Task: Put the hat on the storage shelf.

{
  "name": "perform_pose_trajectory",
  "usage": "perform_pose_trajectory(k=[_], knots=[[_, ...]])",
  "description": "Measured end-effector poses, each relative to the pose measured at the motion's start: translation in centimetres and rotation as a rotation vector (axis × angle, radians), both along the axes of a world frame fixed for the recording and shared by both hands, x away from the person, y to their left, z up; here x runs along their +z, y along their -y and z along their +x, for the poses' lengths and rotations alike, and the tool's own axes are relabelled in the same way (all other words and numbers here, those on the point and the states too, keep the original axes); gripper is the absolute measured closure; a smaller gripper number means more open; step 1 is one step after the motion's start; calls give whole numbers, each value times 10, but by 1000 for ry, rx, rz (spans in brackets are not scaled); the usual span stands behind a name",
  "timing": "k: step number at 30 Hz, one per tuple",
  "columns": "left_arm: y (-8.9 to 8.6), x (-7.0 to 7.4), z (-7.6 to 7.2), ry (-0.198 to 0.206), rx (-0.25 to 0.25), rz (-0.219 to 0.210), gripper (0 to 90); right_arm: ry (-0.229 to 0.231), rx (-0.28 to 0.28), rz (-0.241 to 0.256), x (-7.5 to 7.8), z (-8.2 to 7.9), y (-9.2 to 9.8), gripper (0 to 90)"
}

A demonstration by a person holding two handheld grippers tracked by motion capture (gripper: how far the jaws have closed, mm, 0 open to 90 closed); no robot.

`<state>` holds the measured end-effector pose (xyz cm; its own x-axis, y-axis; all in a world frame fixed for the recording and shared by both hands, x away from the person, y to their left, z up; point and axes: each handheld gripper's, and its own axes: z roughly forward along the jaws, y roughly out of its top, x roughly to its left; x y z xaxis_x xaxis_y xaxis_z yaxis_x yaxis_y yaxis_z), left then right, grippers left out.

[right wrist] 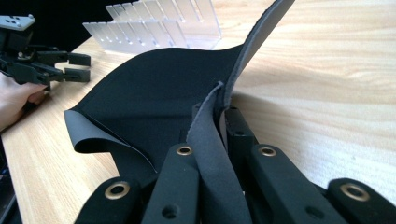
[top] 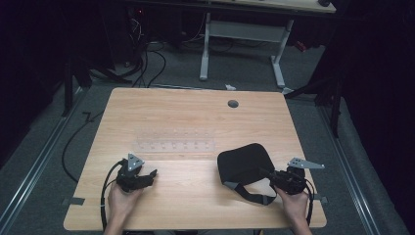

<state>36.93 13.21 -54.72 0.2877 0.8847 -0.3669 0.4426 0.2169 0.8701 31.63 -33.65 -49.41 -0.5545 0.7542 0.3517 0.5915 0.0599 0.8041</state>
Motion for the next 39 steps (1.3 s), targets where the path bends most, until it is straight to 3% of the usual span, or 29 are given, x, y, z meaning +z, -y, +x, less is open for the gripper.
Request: perform_pose_trajectory(k=[7, 10, 26, 39], knots=[[3, 10, -7, 34, -44, -27, 300, 0, -6, 16, 10, 1, -6, 861], [7, 16, -12, 45, -76, -16, 291, -7, 1, 27, 13, 1, -9, 860], [37, 43, -32, 82, -254, -56, 274, -18, 47, 18, 25, 5, -30, 860], [64, 60, -48, 122, -367, -96, 269, -18, 96, 32, 32, 6, -49, 860]])
